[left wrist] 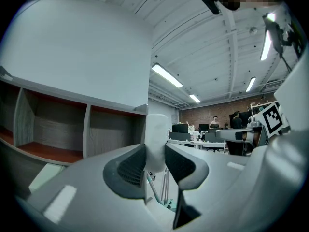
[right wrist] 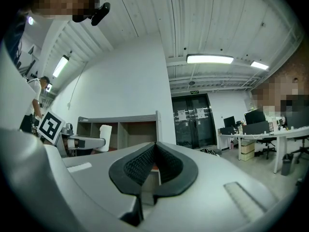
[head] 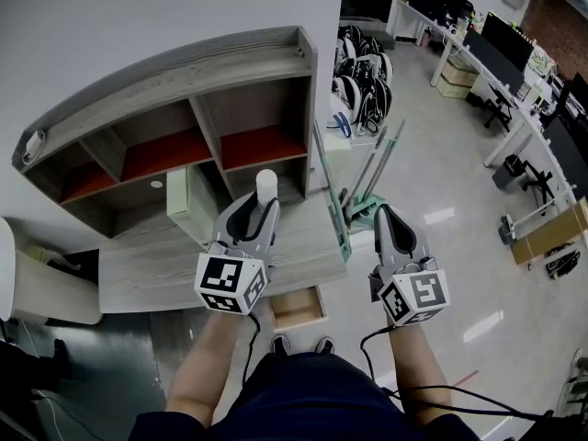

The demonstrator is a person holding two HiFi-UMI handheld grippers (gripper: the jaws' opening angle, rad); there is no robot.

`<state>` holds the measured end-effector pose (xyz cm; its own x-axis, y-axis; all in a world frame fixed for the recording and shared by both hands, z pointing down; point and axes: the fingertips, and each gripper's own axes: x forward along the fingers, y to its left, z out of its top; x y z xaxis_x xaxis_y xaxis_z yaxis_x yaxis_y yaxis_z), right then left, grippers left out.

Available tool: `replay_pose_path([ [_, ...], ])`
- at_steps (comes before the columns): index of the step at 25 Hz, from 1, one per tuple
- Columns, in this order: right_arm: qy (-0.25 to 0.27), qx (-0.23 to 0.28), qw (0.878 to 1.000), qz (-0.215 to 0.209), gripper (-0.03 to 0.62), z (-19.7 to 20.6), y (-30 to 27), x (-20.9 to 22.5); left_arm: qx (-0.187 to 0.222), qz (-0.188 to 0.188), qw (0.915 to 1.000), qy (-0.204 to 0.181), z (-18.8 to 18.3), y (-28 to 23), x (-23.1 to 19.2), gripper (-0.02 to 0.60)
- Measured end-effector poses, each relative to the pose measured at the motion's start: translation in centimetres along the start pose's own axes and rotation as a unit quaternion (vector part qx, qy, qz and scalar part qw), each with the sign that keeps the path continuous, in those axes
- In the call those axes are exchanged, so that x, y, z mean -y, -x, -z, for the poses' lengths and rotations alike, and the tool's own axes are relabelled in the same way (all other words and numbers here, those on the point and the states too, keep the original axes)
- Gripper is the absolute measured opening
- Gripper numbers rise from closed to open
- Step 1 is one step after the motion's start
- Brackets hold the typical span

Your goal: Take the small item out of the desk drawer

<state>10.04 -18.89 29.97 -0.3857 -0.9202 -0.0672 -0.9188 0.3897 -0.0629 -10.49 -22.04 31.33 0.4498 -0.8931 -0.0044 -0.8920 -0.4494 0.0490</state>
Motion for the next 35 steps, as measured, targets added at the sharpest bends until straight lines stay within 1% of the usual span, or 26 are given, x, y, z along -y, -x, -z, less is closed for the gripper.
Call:
replay_pose_path([
  [15,-0.002,0.001,1.000,0.000,0.006,0.0,0.7,-0.4,-0.002,0.000,1.0000,0.001,0.2,0.7,0.1,0.129],
  [26,0.010,-0.012,1.000,-0.009,0.006,0.0,0.7,-1.0,-0.004,0.001,1.0000,0.002,0.4,0.9,0.1,0.129],
  [35,0.006,-0.007,1.000,-0.007,0.006,0.2,0.8,-1.1,-0.006,0.001,1.0000,0.003,0.8,1.2,-0.1,0.129],
])
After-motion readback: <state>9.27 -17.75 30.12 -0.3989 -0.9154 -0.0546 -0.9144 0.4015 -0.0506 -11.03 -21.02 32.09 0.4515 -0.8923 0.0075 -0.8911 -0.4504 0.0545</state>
